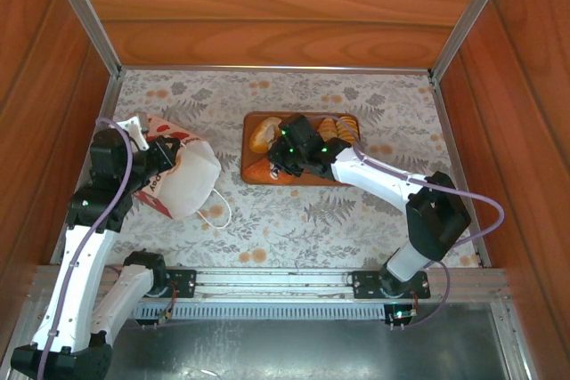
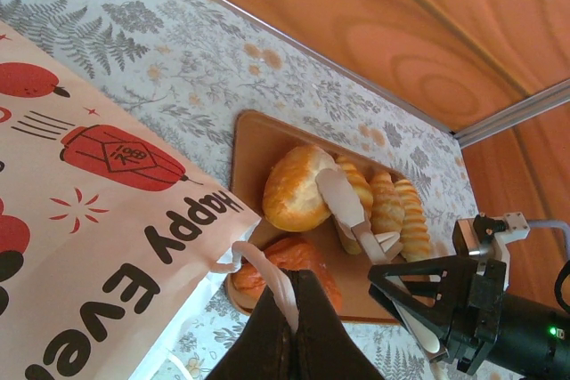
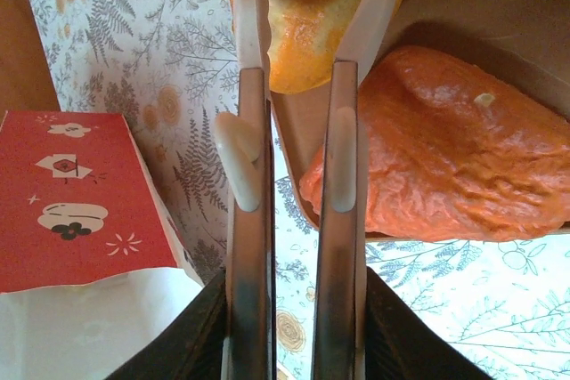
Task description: Take the fake bread out of the paper bag
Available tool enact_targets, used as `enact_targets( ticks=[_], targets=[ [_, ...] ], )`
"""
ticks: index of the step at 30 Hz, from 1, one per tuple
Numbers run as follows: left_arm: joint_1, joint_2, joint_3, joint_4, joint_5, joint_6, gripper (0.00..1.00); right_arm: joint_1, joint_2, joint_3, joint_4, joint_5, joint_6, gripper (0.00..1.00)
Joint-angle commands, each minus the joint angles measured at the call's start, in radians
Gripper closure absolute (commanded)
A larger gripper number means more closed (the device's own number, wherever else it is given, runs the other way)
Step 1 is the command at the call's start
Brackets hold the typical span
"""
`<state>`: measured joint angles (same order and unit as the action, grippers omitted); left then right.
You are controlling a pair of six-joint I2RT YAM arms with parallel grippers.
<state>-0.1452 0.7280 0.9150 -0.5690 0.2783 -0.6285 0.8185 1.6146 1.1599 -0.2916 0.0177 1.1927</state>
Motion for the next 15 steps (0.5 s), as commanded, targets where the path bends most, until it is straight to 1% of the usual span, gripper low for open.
enact_targets(
  ticks=[1, 6, 9, 13, 15],
  targets=[
    [-0.006, -0.009, 0.001, 0.017, 0.013, 0.004, 1.00, 0.005, 0.013, 0.011, 0.042, 0.001, 0.026, 0.66],
    [-0.006, -0.017, -0.003, 0.017, 0.009, 0.004, 1.00, 0.010, 0.040, 0.044, 0.038, -0.044, 0.026, 0.62],
    [-0.005, -0.020, -0.005, 0.017, 0.008, 0.005, 1.00, 0.011, 0.032, 0.055, 0.016, -0.044, 0.010, 0.50],
    [-0.006, -0.019, -0.005, 0.017, 0.009, 0.007, 1.00, 0.013, -0.014, 0.051, 0.025, -0.047, -0.046, 0.48],
    [-0.007, -0.018, -0.005, 0.017, 0.007, 0.007, 1.00, 0.013, -0.037, 0.060, -0.009, -0.063, -0.069, 0.48]
  ],
)
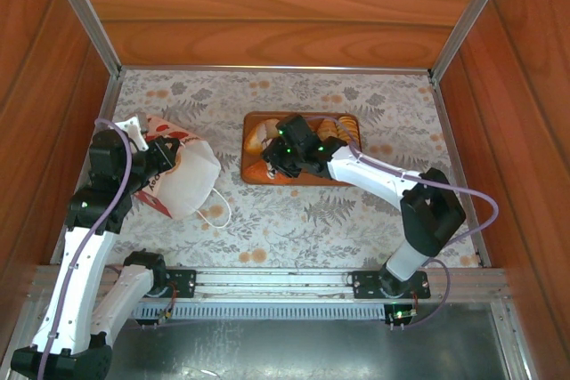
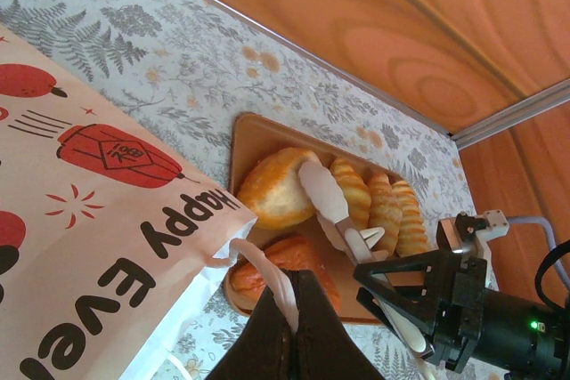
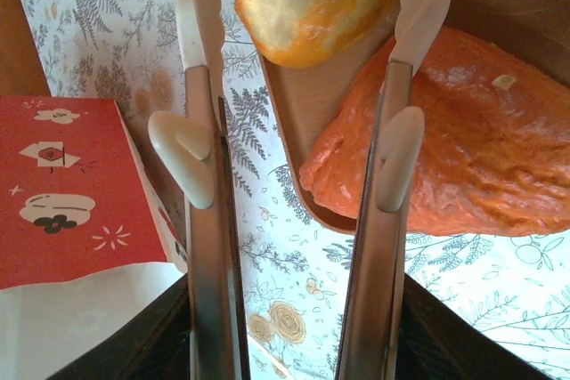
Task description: Take the fake bread out of the paper bag
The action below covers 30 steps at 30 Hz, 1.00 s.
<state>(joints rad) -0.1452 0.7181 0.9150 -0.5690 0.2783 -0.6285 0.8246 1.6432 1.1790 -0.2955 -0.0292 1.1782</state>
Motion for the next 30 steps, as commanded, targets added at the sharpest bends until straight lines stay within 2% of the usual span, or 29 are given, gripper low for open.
enact_targets(
  ticks=[1, 5, 7, 9, 14, 17, 20, 24, 30],
  targets=[
    [-0.006, -0.007, -0.005, 0.017, 0.007, 0.008, 1.00, 0.007, -0.083, 0.039, -0.033, -0.015, -0.066, 0.48],
    [-0.006, -0.006, -0.005, 0.016, 0.009, 0.010, 1.00, 0.005, -0.185, 0.002, -0.102, 0.075, -0.140, 0.50],
    [-0.006, -0.007, -0.005, 0.016, 0.009, 0.010, 1.00, -0.001, -0.218, 0.003, -0.116, 0.125, -0.236, 0.51],
    [-0.007, -0.006, -0.008, 0.017, 0.009, 0.009, 1.00, -0.031, -0.207, 0.047, -0.163, 0.109, -0.348, 0.51],
    [-0.006, 0.000, -0.002, 0.017, 0.016, 0.009, 1.00, -0.122, -0.052, 0.248, -0.325, -0.058, -0.600, 0.51],
    [-0.007, -0.002, 0.002, 0.017, 0.019, 0.007, 1.00, -0.139, 0.084, 0.400, -0.461, -0.074, -0.703, 0.51],
    [-0.006, -0.012, -0.001, 0.017, 0.017, 0.004, 1.00, -0.148, 0.199, 0.540, -0.580, -0.025, -0.805, 0.49],
    [-0.007, -0.016, -0.004, 0.017, 0.015, 0.004, 1.00, -0.159, 0.317, 0.658, -0.673, -0.018, -0.871, 0.48],
    [-0.006, -0.012, -0.005, 0.016, 0.015, 0.006, 1.00, -0.165, 0.400, 0.720, -0.772, -0.042, -0.876, 0.51]
  ],
)
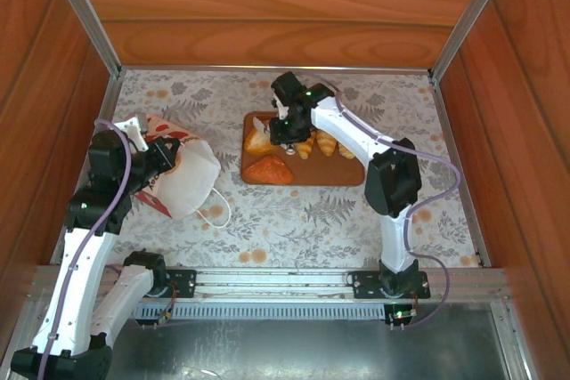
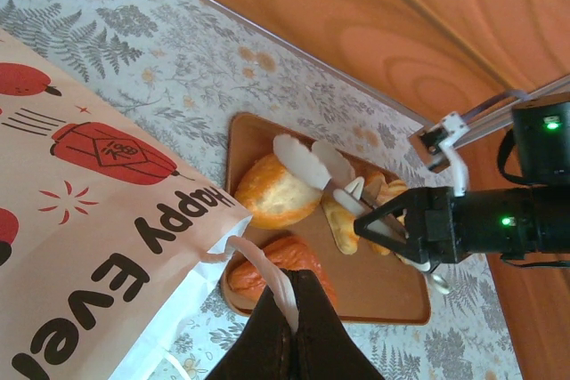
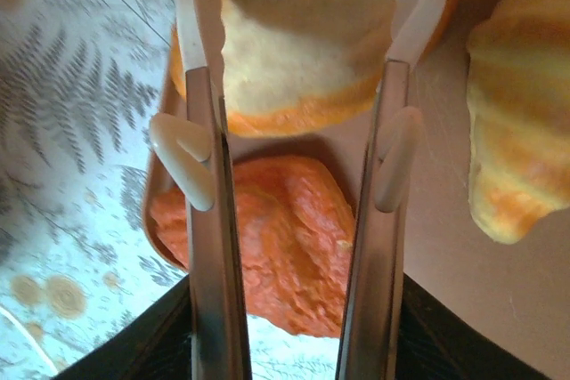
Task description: Take the fake bread out of the paper bag
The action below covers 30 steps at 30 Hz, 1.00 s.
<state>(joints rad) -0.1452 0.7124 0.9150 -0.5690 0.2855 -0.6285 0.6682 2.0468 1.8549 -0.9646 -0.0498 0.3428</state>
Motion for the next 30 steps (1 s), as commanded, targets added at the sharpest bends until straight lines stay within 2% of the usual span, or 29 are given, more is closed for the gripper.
enact_targets(
  ticks=[1, 8, 12, 20, 30],
  targets=[
    [-0.006, -0.005, -0.005, 0.017, 0.007, 0.006, 1.00, -0.009, -0.005, 0.043, -0.112, -0.031, -0.027, 0.52],
    [-0.007, 0.004, -0.002, 0.017, 0.012, 0.006, 1.00, -0.007, -0.084, -0.042, -0.056, -0.080, 0.092, 0.56],
    [-0.006, 0.001, -0.006, 0.017, 0.008, 0.006, 1.00, -0.007, -0.116, -0.098, 0.036, -0.084, 0.143, 0.56],
    [-0.006, -0.001, -0.001, 0.017, 0.015, 0.004, 1.00, -0.009, -0.016, -0.050, 0.053, -0.132, 0.183, 0.55],
    [-0.007, 0.011, 0.009, 0.017, 0.019, 0.004, 1.00, -0.012, -0.082, -0.031, 0.089, -0.115, 0.166, 0.55]
  ],
)
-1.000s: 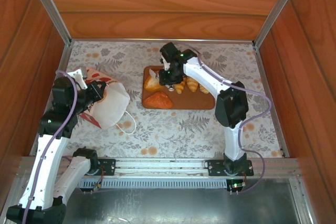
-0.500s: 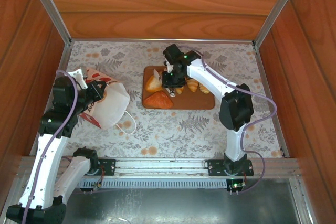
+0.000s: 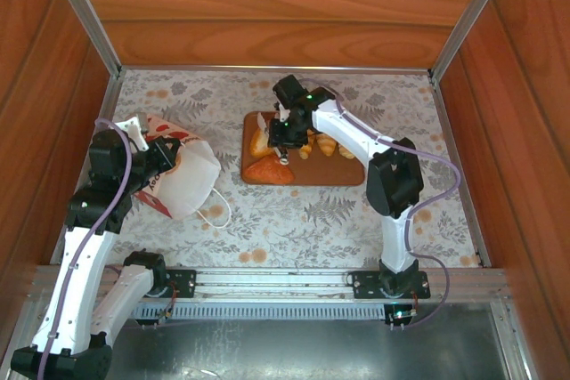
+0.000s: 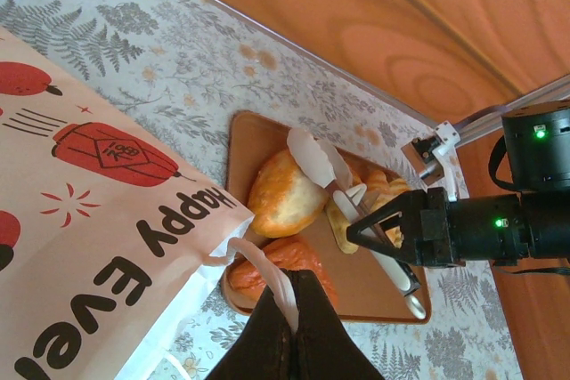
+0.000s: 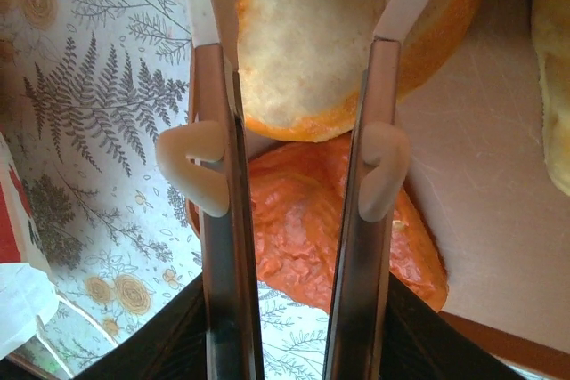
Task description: Take the fake bread out of the paper bag
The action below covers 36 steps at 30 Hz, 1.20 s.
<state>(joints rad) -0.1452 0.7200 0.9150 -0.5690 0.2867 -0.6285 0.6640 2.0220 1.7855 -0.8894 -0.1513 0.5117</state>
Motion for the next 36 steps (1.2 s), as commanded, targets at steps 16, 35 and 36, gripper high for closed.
enact_targets(
  ticks=[16, 35, 36],
  targets=[
    [-0.006, 0.000, 0.008, 0.017, 0.014, 0.006, 1.00, -0.015, -0.353, -0.257, 0.063, -0.006, 0.041, 0.54],
    [-0.006, -0.008, 0.008, 0.017, 0.015, 0.003, 1.00, -0.013, -0.237, -0.296, 0.198, -0.211, 0.080, 0.53],
    [-0.006, -0.010, 0.008, 0.017, 0.012, 0.003, 1.00, -0.013, -0.238, -0.301, 0.206, -0.221, 0.083, 0.53]
  ],
)
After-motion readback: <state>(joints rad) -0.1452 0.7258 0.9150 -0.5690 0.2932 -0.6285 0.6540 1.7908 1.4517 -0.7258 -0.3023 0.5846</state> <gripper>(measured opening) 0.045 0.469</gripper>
